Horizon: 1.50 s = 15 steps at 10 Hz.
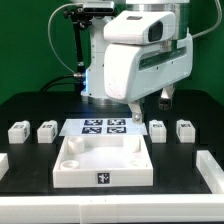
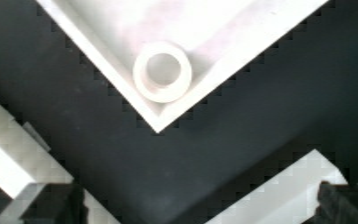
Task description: Assemble one leg
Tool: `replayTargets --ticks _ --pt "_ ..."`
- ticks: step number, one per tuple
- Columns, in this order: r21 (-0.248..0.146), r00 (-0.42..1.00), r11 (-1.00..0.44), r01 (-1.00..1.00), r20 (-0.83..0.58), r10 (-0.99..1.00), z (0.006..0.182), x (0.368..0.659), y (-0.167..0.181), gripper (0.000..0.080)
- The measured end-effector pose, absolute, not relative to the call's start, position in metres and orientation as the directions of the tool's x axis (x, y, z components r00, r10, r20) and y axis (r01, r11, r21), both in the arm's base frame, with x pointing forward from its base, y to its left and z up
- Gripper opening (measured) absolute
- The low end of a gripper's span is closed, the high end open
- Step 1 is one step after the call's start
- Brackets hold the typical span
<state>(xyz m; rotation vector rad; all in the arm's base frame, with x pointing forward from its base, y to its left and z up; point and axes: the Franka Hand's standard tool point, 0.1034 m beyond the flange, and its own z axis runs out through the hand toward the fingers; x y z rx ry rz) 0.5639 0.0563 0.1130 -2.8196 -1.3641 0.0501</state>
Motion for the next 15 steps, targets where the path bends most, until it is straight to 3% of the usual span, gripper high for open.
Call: replayTargets --ticks 12,13,15 --pt "-0.027 0.611 -0.612 0.79 -0.025 0.791 0.113 0.561 0.053 0.065" --pt "-0.052 0.573 -0.574 0.817 -0.028 0.819 0.109 0.542 0.034 0.065" --pt "-0.042 0.474 -0.474 0.88 -0.014 0.881 0.089 0.49 0.002 0.065"
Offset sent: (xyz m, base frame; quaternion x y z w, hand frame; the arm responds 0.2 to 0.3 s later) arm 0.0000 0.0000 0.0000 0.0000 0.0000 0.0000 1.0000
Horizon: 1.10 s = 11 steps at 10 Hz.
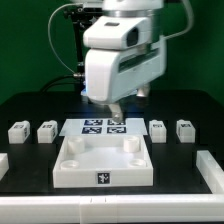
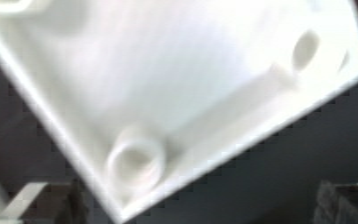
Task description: Assemble one leg
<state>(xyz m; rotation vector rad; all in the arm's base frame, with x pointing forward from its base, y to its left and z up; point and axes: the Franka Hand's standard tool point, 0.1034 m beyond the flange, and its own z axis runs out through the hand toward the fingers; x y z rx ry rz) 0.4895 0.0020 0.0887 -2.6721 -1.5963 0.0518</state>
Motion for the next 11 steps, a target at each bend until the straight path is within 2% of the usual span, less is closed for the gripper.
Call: replayTargets --ticks 1,2,4,5,6,7,8,9,10,11 --pt "-0.036 0.409 -0.409 0.912 -0.004 0.912 0.071 0.463 -0.018 0.065" --pt "-0.031 0.281 -0.28 0.959 0.008 0.96 0.052 0.446 -0.033 0.065" --pt "-0.013 0.09 -0.089 0.996 0.03 0.996 0.019 0.439 -0.029 0.065" --pt "-0.006 0.043 -0.043 0.999 0.038 0.998 0.008 0.437 -0.027 0.065" --pt "0.027 0.058 -0.06 0.998 0.042 0.997 0.006 0.442 -0.024 0.065" --pt "0.027 0.06 -0.061 0.998 0.042 0.997 0.005 0.442 -0.025 0.065" --pt "0.027 0.061 -0.062 0.998 0.041 0.997 0.005 0.441 -0.025 0.0547" --pt "0.027 0.062 -0.063 0.998 0.041 0.997 0.005 0.441 -0.026 0.0547" --pt "0.027 0.062 -0.063 0.998 0.041 0.997 0.005 0.441 -0.026 0.0369" --pt "0.027 0.063 -0.064 0.998 0.041 0.997 0.005 0.441 -0.026 0.0234"
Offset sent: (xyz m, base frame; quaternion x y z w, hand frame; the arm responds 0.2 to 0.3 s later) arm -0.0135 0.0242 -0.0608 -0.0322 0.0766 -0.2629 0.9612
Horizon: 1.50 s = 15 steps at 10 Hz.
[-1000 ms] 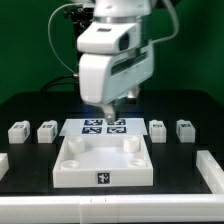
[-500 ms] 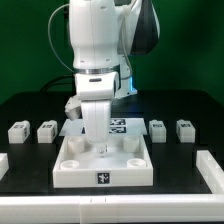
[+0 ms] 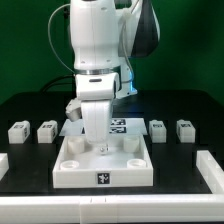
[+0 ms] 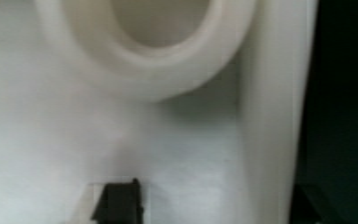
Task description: Assemble one leg
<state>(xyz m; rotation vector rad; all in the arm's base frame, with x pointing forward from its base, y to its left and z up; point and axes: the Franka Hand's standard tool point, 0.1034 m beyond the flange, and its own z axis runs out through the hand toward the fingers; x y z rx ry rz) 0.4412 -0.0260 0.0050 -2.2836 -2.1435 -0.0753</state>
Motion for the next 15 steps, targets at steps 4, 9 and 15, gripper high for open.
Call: replayTargets --ticks 4,9,15 --pt "0.026 0.067 -0.068 0.997 0.04 0.997 0.005 0.441 -0.027 0.0051" --pt "0.031 0.114 -0.117 0.993 0.077 0.99 0.008 0.498 0.057 0.0051" --pt "-0.009 0.053 -0.052 0.999 0.051 0.997 0.004 0.502 0.068 0.0065"
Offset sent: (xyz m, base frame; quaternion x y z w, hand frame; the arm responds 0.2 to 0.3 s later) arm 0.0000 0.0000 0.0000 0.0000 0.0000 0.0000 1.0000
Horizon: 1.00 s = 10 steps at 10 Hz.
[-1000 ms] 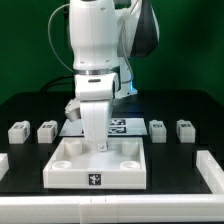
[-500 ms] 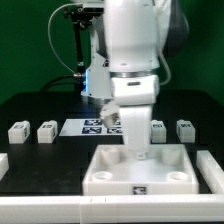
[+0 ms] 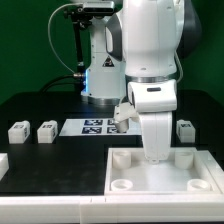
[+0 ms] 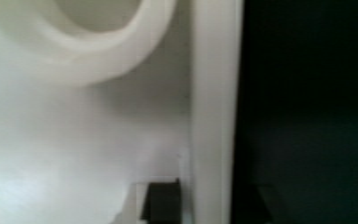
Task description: Assemble one leg
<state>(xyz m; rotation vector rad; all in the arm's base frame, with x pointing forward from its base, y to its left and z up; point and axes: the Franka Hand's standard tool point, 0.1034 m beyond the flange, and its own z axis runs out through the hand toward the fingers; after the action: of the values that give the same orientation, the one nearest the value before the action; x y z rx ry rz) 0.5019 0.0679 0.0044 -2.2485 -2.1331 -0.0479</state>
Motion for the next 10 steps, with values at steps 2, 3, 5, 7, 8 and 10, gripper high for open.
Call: replayTargets --ticks 2,3,5,7,8,10 --pt "-0.009 0.054 -0.053 0.999 0.051 0.997 0.0044 0.5019 0.0675 0.0475" --pt "-0.009 0.054 -0.053 0.999 0.051 0.997 0.0045 0.5019 0.0673 0.0596" --pt "-0.009 0.054 -0.054 0.999 0.051 0.997 0.0046 0.5021 0.0671 0.0636" --pt "-0.009 0.055 -0.054 0.998 0.051 0.997 0.0046 0.5021 0.0669 0.0647" --pt "-0.009 0.055 -0.054 0.998 0.051 0.997 0.0046 0.5021 0.0669 0.0649" --pt "-0.008 0.126 -0.126 0.992 0.047 0.991 0.0134 0.4964 0.069 0.0649"
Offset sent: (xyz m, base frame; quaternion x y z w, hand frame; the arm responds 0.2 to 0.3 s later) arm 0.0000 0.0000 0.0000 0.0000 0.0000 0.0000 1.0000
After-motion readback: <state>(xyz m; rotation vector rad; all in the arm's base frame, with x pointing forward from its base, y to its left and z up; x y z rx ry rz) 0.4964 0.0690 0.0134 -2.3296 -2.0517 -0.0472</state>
